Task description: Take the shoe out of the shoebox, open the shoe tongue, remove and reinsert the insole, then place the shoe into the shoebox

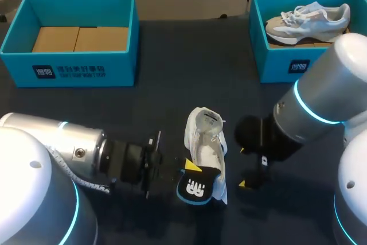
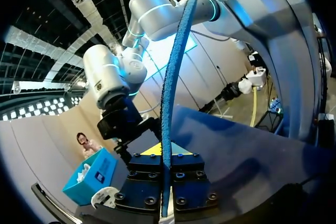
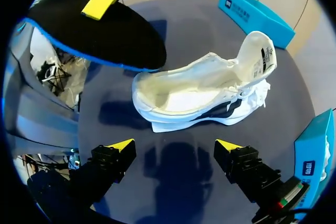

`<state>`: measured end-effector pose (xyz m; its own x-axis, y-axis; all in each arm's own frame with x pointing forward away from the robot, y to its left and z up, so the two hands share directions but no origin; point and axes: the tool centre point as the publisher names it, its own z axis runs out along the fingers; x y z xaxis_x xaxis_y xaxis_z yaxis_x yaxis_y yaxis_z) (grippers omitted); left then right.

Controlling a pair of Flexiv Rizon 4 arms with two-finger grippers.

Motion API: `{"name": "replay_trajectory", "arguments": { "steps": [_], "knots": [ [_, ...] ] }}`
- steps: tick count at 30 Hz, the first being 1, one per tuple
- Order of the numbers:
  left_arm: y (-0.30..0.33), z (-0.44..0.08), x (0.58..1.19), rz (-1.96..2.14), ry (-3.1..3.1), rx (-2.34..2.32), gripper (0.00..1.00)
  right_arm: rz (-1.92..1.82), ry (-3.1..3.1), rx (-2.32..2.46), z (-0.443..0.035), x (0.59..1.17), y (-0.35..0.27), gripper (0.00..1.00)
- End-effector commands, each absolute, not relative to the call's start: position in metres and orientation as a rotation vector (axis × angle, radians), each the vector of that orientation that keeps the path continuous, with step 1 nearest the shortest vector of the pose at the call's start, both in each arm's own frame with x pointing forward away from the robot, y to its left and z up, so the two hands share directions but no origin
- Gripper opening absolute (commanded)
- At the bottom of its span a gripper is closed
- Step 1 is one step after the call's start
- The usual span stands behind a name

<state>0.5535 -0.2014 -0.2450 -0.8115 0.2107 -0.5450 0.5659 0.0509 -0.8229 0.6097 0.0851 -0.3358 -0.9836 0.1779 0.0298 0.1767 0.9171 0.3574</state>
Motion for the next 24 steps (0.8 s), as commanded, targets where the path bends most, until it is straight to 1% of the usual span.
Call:
{"name": "replay_trajectory", "arguments": {
  "steps": [1,24],
  "knots": [
    [-0.2024,-0.2501,0.5577,-1.841,2.049,0.800,0.00,0.523,3.086,0.282,-0.3383,0.6126,0.0925,1.00],
    [-0.2079,-0.2589,0.5609,-1.925,2.007,0.891,0.00,0.532,3.088,0.296,-0.3407,0.6160,0.0956,1.00]
  ]
}}
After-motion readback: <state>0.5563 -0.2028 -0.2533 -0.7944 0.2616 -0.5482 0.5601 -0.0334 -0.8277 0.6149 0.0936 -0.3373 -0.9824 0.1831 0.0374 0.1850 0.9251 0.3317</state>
